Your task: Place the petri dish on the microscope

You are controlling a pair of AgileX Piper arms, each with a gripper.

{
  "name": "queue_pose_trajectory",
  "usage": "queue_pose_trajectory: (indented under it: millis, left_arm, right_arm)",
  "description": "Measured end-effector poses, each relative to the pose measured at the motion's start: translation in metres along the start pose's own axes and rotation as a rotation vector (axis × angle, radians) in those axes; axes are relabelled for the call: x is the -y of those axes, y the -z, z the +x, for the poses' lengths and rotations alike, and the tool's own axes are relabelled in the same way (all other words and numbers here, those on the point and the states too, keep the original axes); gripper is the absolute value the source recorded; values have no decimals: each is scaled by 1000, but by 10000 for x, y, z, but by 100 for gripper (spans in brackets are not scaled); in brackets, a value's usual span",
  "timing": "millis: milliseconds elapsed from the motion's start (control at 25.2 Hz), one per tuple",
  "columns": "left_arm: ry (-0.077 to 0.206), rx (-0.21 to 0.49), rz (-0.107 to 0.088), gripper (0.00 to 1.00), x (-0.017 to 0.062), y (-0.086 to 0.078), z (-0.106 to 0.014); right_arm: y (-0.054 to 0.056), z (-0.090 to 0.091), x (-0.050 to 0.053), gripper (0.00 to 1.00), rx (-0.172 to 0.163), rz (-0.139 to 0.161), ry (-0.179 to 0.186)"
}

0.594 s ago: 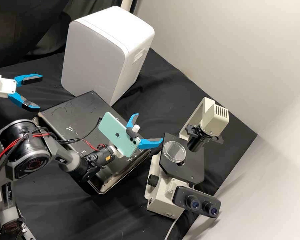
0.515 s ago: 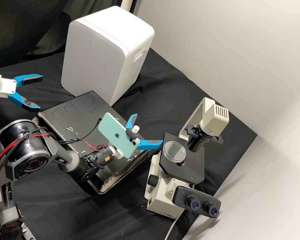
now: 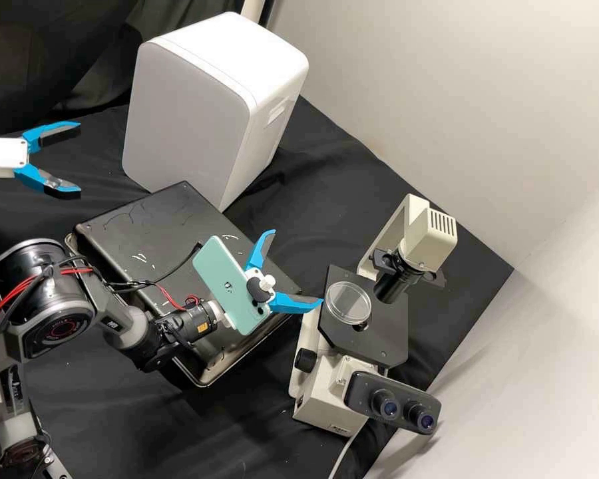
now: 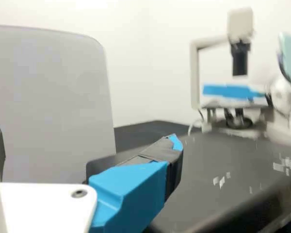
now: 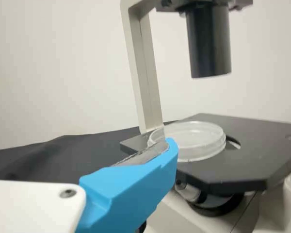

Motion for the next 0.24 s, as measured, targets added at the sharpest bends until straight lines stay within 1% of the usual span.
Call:
queue_pose_trajectory:
  millis: [40, 119, 198, 238]
  left_arm:
    - [-13, -5, -21, 100, -23, 9, -7]
    - [-36, -14, -46, 100, -56, 23, -16]
    - [-47, -17, -59, 100, -69, 29, -18]
    - [-47, -17, -59, 100, -69, 29, -18]
  right_arm:
    - [6, -1, -4, 100, -2, 2, -1]
    - [20, -4, -13, 100, -7, 3, -5]
    - [30, -6, -19, 100, -12, 3, -8]
    - [32, -6, -20, 100, -13, 2, -8]
